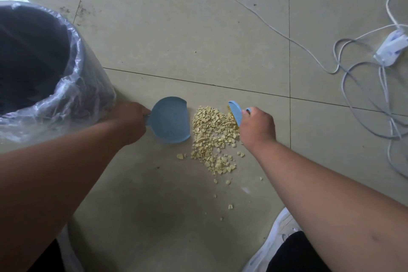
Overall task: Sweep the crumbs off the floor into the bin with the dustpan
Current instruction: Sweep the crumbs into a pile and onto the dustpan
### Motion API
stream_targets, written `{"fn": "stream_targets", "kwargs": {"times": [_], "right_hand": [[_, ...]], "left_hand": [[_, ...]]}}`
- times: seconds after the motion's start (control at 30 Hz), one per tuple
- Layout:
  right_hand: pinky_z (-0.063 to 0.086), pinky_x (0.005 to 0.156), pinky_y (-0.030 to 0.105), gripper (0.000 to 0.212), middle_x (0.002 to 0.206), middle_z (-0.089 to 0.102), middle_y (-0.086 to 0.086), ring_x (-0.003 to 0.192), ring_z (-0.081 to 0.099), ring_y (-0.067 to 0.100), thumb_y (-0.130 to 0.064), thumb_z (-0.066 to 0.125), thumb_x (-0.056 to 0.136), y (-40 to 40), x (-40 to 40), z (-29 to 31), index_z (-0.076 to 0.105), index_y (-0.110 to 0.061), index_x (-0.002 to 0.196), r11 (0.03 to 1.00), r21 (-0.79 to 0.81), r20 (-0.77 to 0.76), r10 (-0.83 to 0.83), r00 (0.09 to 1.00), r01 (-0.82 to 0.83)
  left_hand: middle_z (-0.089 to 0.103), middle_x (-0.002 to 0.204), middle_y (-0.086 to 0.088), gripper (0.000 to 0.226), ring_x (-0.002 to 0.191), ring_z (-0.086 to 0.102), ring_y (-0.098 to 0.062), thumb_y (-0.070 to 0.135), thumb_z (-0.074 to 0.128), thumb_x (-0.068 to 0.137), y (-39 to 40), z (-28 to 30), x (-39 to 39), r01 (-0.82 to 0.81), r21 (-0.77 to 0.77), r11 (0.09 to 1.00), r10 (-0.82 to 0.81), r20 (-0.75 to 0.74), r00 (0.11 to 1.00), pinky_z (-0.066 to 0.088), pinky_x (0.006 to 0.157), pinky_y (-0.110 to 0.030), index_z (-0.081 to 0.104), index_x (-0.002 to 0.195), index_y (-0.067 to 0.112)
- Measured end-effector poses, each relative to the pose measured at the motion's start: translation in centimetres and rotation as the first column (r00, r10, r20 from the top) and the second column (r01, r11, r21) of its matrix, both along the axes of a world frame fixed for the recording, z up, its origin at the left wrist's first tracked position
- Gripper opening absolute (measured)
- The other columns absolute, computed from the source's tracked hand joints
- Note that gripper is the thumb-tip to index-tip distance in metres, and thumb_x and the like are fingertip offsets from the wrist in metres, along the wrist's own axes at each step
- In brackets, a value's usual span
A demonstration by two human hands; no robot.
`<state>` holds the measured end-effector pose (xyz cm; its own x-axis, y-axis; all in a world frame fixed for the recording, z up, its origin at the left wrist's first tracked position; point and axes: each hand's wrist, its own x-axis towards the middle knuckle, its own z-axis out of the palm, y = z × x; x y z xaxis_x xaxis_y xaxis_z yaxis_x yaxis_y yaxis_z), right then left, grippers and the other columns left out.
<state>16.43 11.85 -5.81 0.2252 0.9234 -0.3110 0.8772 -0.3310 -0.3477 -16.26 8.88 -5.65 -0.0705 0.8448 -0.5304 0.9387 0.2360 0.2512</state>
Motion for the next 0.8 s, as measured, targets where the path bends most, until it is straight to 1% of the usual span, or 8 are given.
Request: {"fn": "stream_targets", "kwargs": {"times": [0.1,0.17,0.23,0.33,0.47,0.57,0.7,0.8], "right_hand": [[0.033,0.062,0.033,0.038,0.072,0.054,0.007,0.071,0.053,0.034,-0.030,0.043,0.106,-0.5,-1.5,-0.1,0.048,-0.014,0.072,0.998,0.011,-0.038,0.059,0.998,-0.059],[0.035,0.060,0.034,0.038,0.071,0.055,0.007,0.070,0.054,0.034,-0.031,0.044,0.106,-0.4,-1.8,-0.1,0.048,-0.014,0.072,0.998,0.028,-0.053,0.063,0.997,-0.061],[0.041,0.060,0.036,0.037,0.073,0.056,0.007,0.071,0.056,0.034,-0.032,0.045,0.105,0.0,-1.4,0.2,0.052,-0.012,0.074,0.998,0.051,-0.056,0.024,0.998,-0.022],[0.037,0.062,0.035,0.035,0.073,0.056,0.009,0.073,0.055,0.035,-0.028,0.045,0.105,0.5,1.0,0.6,0.054,-0.009,0.077,0.996,0.075,-0.016,-0.045,0.999,0.046],[0.031,0.066,0.035,0.032,0.079,0.056,0.012,0.077,0.049,0.034,-0.024,0.043,0.105,-0.2,5.6,1.0,0.054,-0.008,0.079,0.989,0.066,0.094,-0.140,0.986,0.134],[0.031,0.068,0.033,0.029,0.083,0.057,0.015,0.078,0.047,0.033,-0.022,0.043,0.104,-1.7,8.2,1.2,0.053,-0.010,0.080,0.986,0.005,0.162,-0.164,0.973,0.165],[0.036,0.068,0.036,0.028,0.095,0.066,0.024,0.081,0.053,0.036,-0.022,0.044,0.104,-3.5,8.7,1.2,0.057,-0.009,0.083,0.989,-0.037,0.197,-0.135,0.971,0.145],[0.034,0.068,0.035,0.029,0.096,0.068,0.024,0.081,0.052,0.036,-0.024,0.043,0.105,-4.1,7.6,1.2,0.055,-0.012,0.081,0.992,-0.035,0.175,-0.116,0.978,0.124]], "left_hand": [[0.068,0.075,0.005,0.040,0.077,0.066,-0.022,0.000,0.047,0.071,0.0,-0.2,-0.3,0.023,-0.017,1.000,-0.023,0.014,1.000,0.050,0.062,-0.026,0.073,0.082,0.029],[0.068,0.073,0.005,0.041,0.076,0.066,-0.022,-0.001,0.047,0.070,0.1,-0.3,-0.4,0.025,-0.012,1.000,-0.025,0.012,1.000,0.047,0.060,-0.025,0.074,0.082,0.027],[0.067,0.073,0.005,0.039,0.077,0.067,-0.023,-0.001,0.047,0.071,0.2,-0.2,-0.4,0.013,-0.009,1.000,-0.013,0.013,1.000,0.049,0.061,-0.026,0.072,0.079,0.028],[0.069,0.077,0.006,0.046,0.079,0.067,-0.024,-0.002,0.047,0.073,0.4,0.1,-0.5,0.010,-0.014,1.000,-0.010,0.000,1.000,0.056,0.069,-0.029,0.076,0.088,0.030],[0.068,0.085,0.007,0.052,0.081,0.065,-0.024,-0.001,0.048,0.076,0.7,0.5,-0.5,0.052,-0.013,0.999,-0.053,-0.033,0.998,0.056,0.072,-0.030,0.078,0.101,0.033],[0.064,0.088,0.005,0.053,0.079,0.059,-0.024,-0.002,0.049,0.079,0.8,0.8,0.0,0.065,-0.008,0.998,-0.066,-0.042,0.997,0.047,0.069,-0.026,0.077,0.106,0.034],[0.067,0.087,0.002,0.052,0.075,0.062,-0.025,-0.001,0.049,0.078,0.4,0.8,0.6,0.110,-0.015,0.994,-0.111,-0.060,0.992,0.046,0.065,-0.025,0.077,0.108,0.030],[0.072,0.093,-0.003,0.049,0.082,0.065,-0.029,-0.003,0.050,0.080,0.1,0.6,1.0,0.120,-0.017,0.993,-0.121,-0.057,0.991,0.045,0.068,-0.026,0.078,0.108,0.026]]}}
